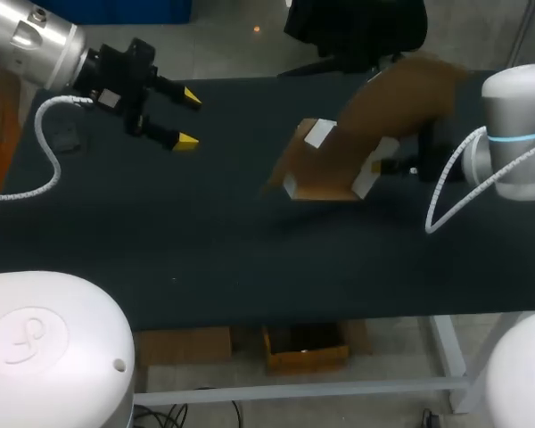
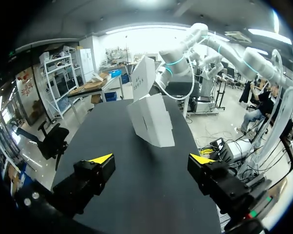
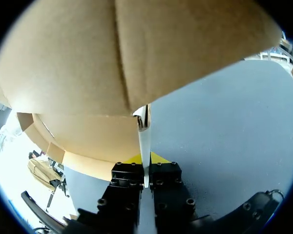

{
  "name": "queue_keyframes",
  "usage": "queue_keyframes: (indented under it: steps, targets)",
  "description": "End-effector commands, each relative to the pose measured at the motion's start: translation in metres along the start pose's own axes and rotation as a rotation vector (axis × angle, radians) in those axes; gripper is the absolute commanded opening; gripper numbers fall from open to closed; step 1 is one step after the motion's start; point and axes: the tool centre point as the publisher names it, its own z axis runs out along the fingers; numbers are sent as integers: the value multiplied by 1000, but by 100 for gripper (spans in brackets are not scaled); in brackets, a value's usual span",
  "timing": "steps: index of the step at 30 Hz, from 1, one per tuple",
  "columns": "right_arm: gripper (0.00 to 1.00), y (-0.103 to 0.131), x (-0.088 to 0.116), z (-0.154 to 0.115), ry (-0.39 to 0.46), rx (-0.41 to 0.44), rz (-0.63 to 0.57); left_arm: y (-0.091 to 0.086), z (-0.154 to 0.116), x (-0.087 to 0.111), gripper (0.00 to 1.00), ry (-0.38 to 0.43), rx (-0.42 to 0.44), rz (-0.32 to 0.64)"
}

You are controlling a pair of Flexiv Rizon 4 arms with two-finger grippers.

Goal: Assemble the packaging by folding the flat box into shape, placing the metal phone stand inside, and closing the box properly

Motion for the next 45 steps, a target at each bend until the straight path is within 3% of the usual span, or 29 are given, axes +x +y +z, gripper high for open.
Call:
queue_keyframes:
  steps: [1,20,23,40,42,43,45]
  targets:
    - [0,9,1,6,11,251,16,4,-4,0,100,14,-26,-7]
    - [0,5,13,17,-180,533,166,21,-15,2,100,-10,-76,-44]
    - [0,4,12,18,-223,612,202,21,-16,2,100,-9,-81,-47]
    - [0,4,12,18,-223,612,202,21,-16,2,100,-9,-81,-47]
    - [0,0,13,21,-274,660,243,22,-16,0,100,-13,-90,-42]
    - [0,-1,13,20,-256,666,253,23,-17,-2,100,-20,-107,-38]
    - [0,-3,11,18,-336,686,276,26,-20,-4,100,-38,-117,-37]
